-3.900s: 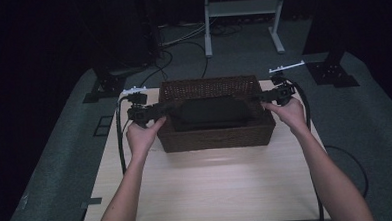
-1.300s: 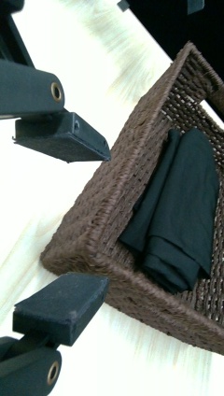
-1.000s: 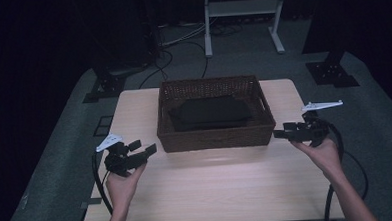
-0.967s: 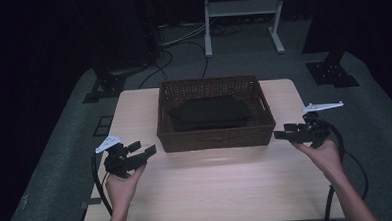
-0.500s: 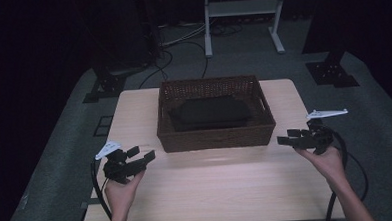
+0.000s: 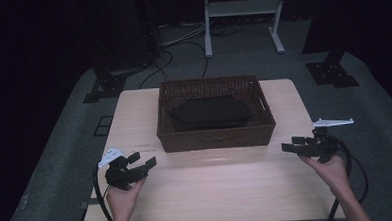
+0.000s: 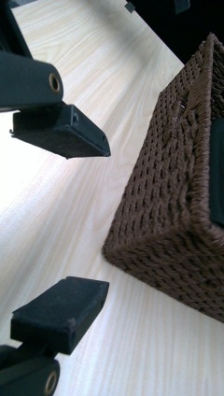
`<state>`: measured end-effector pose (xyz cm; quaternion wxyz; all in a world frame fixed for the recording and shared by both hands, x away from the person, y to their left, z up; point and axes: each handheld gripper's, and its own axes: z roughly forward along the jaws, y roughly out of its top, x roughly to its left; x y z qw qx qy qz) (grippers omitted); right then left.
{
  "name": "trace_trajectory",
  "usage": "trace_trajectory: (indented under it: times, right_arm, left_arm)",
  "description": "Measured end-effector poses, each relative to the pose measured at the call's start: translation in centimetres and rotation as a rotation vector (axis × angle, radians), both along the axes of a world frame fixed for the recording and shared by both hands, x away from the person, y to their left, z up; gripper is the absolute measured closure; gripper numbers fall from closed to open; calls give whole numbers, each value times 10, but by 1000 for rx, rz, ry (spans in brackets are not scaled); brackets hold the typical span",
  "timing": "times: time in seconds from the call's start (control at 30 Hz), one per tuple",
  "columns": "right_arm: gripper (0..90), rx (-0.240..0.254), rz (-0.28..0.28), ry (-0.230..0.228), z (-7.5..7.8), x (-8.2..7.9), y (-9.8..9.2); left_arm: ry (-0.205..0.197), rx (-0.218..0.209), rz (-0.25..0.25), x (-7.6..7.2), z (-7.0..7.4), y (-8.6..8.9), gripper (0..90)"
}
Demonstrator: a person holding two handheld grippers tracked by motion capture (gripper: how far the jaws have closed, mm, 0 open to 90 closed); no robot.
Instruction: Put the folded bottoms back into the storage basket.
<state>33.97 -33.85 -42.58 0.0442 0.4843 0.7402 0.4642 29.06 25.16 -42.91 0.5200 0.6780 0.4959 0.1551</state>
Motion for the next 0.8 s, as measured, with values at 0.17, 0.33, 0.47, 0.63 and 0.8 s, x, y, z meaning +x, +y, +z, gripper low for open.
trace_trajectory:
  times: [0.17, 0.33, 0.47, 0.63, 0.8]
  right_arm:
    - [281, 3, -17, 4, -8, -6, -3]
    - [279, 1, -22, 10, -15, -10, -5]
    - [272, 8, -24, 21, -22, -15, -6]
    - [247, 21, -39, 14, -26, -19, -10]
    - [243, 24, -53, 12, -30, -25, -16]
  left_arm:
    - [3, -4, 2, -7, -8, 2, 206]
    - [14, -8, 4, -12, -14, 4, 199]
    - [30, -7, 0, -18, -24, 7, 188]
    - [32, -2, 6, -25, -28, 12, 188]
    - [50, -10, -5, -35, -37, 14, 188]
